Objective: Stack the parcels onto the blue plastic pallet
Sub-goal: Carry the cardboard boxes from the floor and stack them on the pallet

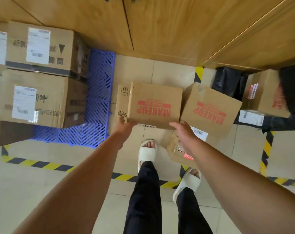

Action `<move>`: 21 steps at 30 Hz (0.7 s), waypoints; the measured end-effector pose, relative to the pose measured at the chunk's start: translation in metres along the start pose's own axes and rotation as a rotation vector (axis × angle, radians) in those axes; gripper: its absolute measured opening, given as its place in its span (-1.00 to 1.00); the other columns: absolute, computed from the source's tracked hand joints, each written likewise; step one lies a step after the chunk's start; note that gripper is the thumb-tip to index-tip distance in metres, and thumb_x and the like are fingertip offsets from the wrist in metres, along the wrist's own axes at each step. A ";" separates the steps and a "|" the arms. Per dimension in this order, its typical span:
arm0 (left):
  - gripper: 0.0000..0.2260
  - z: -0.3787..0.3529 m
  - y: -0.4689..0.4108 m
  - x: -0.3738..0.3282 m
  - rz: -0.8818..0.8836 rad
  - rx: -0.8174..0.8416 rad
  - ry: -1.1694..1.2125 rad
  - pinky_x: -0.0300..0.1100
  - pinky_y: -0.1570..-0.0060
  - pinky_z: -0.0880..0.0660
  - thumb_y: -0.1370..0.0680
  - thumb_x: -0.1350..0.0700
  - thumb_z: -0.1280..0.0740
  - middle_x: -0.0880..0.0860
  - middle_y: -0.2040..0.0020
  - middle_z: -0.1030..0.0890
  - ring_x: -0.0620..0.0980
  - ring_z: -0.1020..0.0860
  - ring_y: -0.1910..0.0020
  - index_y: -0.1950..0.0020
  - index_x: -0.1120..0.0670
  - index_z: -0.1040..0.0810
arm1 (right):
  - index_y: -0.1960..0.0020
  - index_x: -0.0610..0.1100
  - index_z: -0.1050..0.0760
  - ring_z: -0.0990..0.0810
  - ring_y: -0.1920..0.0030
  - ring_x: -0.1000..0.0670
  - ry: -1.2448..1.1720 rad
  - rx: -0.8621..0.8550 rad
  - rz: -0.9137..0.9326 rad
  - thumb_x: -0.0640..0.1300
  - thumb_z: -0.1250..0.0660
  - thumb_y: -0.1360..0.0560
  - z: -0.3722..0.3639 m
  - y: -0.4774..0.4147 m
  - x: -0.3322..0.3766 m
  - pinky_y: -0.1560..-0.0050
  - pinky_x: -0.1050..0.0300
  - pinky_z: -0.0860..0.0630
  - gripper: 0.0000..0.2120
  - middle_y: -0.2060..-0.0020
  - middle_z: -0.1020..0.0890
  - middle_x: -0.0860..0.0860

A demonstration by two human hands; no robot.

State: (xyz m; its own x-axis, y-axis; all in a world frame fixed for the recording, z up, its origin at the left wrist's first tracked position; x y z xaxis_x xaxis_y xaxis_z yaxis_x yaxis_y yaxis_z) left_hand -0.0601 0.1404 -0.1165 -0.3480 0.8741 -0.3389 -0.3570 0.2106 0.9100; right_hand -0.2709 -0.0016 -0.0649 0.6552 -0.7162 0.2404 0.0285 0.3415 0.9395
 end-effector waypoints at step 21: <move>-0.69 0.097 0.284 -0.076 -0.252 -0.019 0.427 -0.04 -0.17 -0.45 -0.65 0.02 -0.16 -0.10 -0.21 -0.63 -0.05 -0.54 -0.23 -0.36 -0.15 -0.51 | -0.47 0.19 -0.36 -0.38 -0.40 0.03 -0.162 0.086 0.250 0.12 -0.29 -0.54 0.043 0.262 0.088 -0.42 -0.10 -0.27 -0.51 -0.42 -0.43 0.17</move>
State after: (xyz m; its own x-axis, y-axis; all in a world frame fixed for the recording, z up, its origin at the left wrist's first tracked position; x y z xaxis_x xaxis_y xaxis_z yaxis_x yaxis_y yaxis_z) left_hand -0.0512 0.1763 0.1908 -0.5711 0.5390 -0.6192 -0.4904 0.3809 0.7839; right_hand -0.2382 -0.0017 0.2135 0.5046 -0.7066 0.4961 -0.1867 0.4717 0.8618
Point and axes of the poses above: each hand's wrist, its own y-axis away from the middle knuckle, its own z-axis out of the back of the hand, x = y × z, the point moved 8 cm from there along -y, towards the middle knuckle
